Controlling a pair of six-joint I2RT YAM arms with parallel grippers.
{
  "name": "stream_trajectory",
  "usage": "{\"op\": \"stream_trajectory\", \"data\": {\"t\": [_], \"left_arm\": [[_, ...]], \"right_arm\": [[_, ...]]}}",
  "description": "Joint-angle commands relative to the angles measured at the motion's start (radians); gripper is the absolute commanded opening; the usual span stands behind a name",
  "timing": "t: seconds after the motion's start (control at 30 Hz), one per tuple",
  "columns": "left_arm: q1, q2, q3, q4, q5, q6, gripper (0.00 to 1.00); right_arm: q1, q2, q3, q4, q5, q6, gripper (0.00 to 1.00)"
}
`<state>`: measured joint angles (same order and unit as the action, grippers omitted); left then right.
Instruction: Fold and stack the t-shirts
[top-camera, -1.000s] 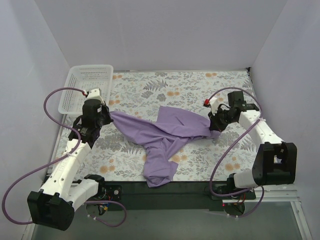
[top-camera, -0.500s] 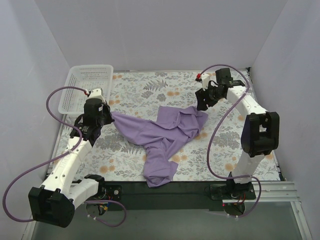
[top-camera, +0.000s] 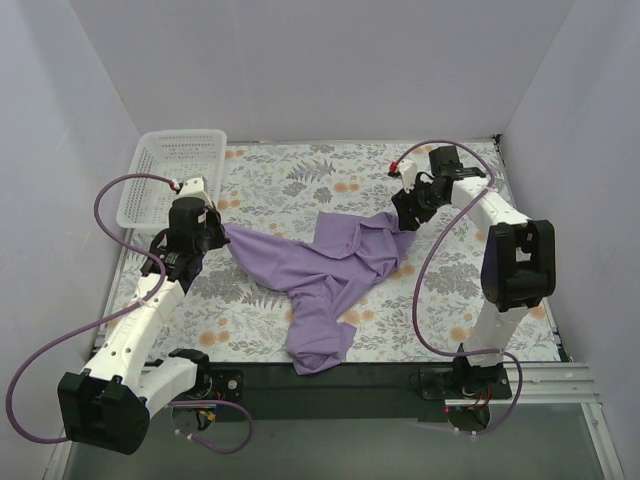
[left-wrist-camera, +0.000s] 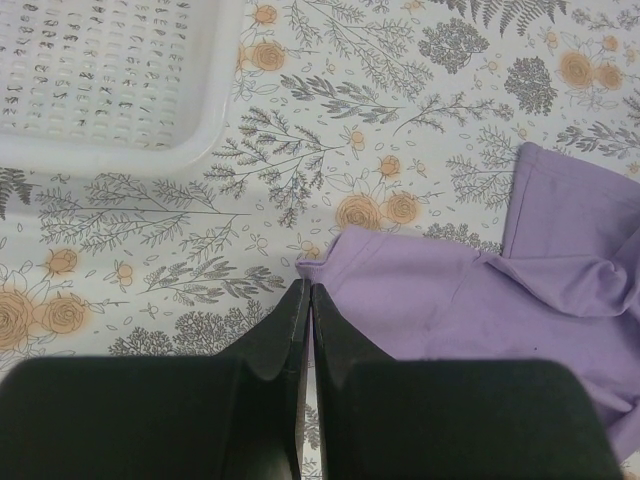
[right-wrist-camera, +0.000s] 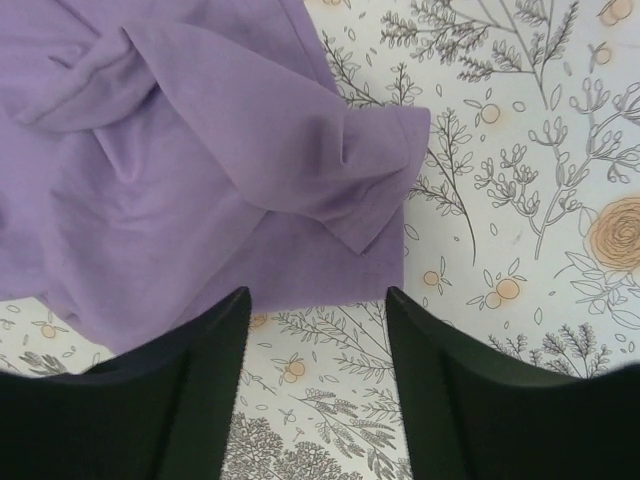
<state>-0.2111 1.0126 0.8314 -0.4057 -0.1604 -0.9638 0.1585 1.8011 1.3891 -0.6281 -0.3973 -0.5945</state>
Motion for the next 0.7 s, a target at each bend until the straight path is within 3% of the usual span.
{"op": "stream_trajectory", "data": {"t": [0.0,0.1,0.47,0.67], "left_arm": [[0.006,-0.006,-0.014,0.030,0.005,0.011,0.00],[0.006,0.001,-0.015,0.031,0.012,0.013,0.00],[0.006,0.007,-0.020,0.031,0.015,0.007,0.00],[0.006,0.012,-0.018,0.031,0.018,0.007,0.00]], "right_arm": [[0.001,0.036,0.016,0.004,0.031,-0.054,0.59],[0.006,0.063,0.024,-0.001,0.026,-0.068,0.54],[0.036,0.164,0.085,0.002,0.075,-0.064,0.54],[0.041,0.205,0.106,0.004,0.097,-0.059,0.48]]}}
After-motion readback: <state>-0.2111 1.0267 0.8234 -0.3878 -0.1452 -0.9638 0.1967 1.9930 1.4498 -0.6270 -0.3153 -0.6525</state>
